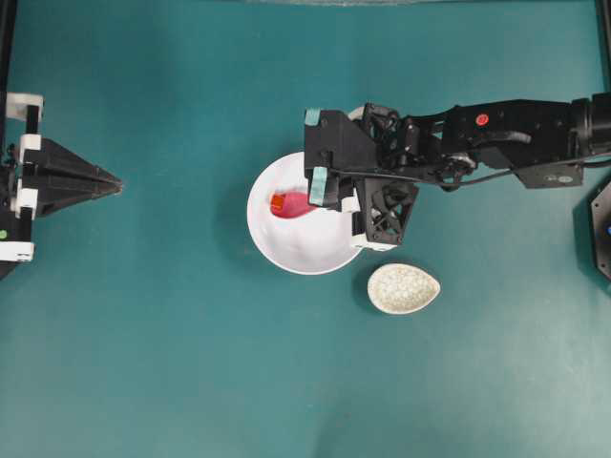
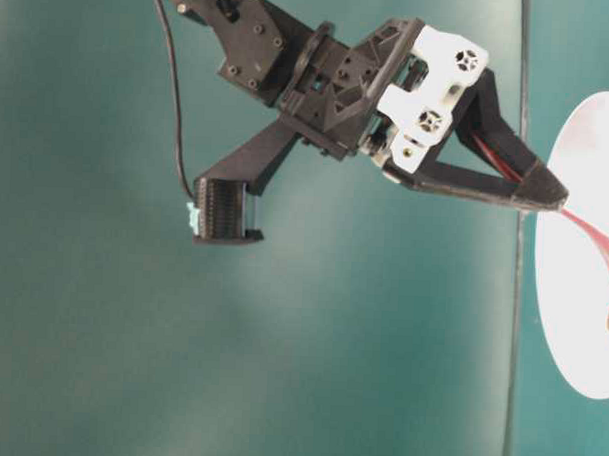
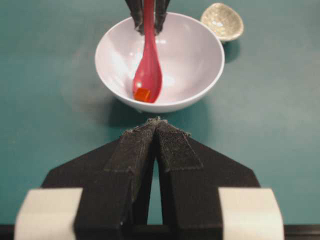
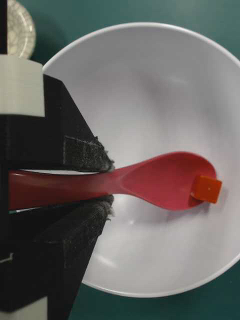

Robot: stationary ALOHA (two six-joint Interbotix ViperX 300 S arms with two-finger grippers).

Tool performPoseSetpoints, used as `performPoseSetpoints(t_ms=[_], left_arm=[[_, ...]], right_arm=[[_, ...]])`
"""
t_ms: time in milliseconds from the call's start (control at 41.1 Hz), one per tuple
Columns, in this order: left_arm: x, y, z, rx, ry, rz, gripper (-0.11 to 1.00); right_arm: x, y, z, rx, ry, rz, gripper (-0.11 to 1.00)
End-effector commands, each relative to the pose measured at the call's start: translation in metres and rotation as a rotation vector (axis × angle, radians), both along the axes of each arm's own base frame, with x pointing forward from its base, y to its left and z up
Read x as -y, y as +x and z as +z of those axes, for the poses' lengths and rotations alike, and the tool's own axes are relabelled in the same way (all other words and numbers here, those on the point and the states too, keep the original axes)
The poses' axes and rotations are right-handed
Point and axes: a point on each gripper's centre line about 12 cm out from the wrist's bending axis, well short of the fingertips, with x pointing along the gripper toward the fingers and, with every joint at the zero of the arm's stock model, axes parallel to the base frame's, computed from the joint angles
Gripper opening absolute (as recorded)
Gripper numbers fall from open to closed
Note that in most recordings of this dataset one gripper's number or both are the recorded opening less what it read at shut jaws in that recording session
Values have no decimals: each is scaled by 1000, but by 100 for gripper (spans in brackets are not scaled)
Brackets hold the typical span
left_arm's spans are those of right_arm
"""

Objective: Grip the spoon and scoop the red block from the bowl with right arm.
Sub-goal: 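Push the spoon under the red cube with the right gripper, then tilt and raise the spoon with the cube on it, right gripper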

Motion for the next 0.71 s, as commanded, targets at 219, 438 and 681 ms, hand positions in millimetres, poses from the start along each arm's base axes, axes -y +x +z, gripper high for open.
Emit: performPoseSetpoints(t_ms=[219,438,681], left_arm=[[0,2,4,9,6,0,0],[0,2,4,10,6,0,0],[0,2,4,10,6,0,0]], right_arm=[[-1,1,15,56,-2,-5,24],[-1,-5,14,52,-4,-4,24],[-6,-13,17,96,-11,-2,24]])
